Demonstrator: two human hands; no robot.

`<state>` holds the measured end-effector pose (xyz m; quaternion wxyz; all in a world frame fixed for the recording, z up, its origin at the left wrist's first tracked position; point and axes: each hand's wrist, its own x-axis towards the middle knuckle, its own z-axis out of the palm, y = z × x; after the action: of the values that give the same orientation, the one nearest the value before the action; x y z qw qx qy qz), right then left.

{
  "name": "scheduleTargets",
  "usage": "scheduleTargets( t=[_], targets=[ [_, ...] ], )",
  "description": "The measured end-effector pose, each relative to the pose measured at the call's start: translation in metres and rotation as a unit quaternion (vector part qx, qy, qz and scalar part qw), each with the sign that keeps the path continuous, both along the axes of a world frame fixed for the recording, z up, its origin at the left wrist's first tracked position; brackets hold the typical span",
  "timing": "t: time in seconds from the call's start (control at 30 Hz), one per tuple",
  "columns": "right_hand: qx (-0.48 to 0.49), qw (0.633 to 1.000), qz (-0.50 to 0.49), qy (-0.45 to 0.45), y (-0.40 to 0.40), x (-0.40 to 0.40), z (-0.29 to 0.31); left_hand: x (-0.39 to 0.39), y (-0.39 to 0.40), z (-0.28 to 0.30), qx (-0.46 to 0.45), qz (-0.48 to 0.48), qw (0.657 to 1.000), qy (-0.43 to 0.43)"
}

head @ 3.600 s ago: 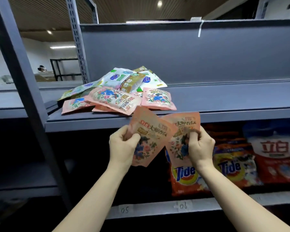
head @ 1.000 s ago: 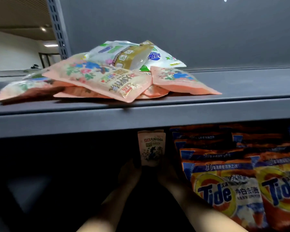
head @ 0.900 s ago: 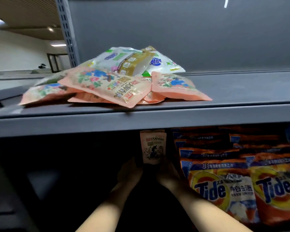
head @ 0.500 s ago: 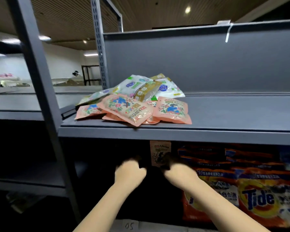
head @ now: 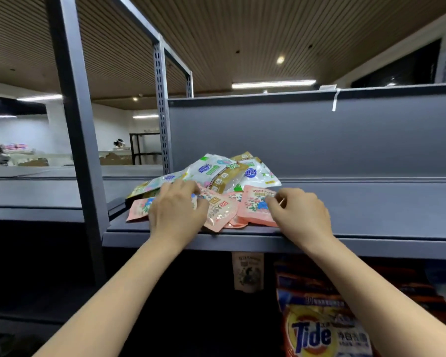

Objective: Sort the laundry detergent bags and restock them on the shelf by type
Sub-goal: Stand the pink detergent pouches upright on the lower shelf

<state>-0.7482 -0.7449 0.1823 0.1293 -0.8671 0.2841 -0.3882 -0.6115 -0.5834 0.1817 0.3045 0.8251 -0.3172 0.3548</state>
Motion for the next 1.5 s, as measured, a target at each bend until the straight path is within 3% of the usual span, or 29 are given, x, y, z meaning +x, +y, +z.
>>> scheduleTargets(
  t=[0.17, 0.37, 0.47, 0.53, 0.67, 0.77, 0.97, 1.17, 1.37, 1.5],
  targets=[
    [0.117, 0.983, -0.083, 0.113, -0.037, 0.036, 0.004, 0.049, -0.021, 0.015, 0.213, -0.025, 0.977, -0.016],
    [0.234, 0.950, -0.090, 0.185, -0.048, 0.068, 0.013, 0.075, -0.038, 0.025, 0.294, -0.079, 0.952, 0.034],
    [0.318, 0.938, -0.050, 0.131, -0.057, 0.076, 0.012, 0.081, -0.047, 0.024, 0.311, -0.102, 0.943, 0.065],
    [0.358, 0.932, -0.015, 0.049, -0.064, 0.075, 0.009, 0.080, -0.050, 0.025, 0.318, -0.118, 0.939, 0.061],
    [0.450, 0.878, 0.055, -0.152, -0.068, 0.065, 0.004, 0.075, -0.048, 0.027, 0.329, -0.092, 0.940, -0.013],
    [0.432, 0.863, 0.080, -0.248, -0.065, 0.058, 0.000, 0.069, -0.048, 0.032, 0.322, -0.026, 0.942, -0.088],
    [0.379, 0.860, 0.094, -0.328, -0.047, 0.041, 0.003, 0.050, -0.037, 0.056, 0.241, 0.026, 0.966, -0.090],
    [0.336, 0.858, 0.084, -0.380, -0.030, 0.030, 0.009, 0.039, -0.016, 0.050, 0.009, 0.005, 0.999, -0.035],
    [0.280, 0.895, 0.151, -0.314, -0.015, 0.030, 0.016, 0.024, -0.001, 0.033, -0.249, -0.050, 0.965, 0.063],
    [0.273, 0.918, 0.130, -0.255, -0.007, 0.021, 0.020, 0.021, 0.005, 0.027, -0.287, -0.072, 0.947, 0.128]
  ],
)
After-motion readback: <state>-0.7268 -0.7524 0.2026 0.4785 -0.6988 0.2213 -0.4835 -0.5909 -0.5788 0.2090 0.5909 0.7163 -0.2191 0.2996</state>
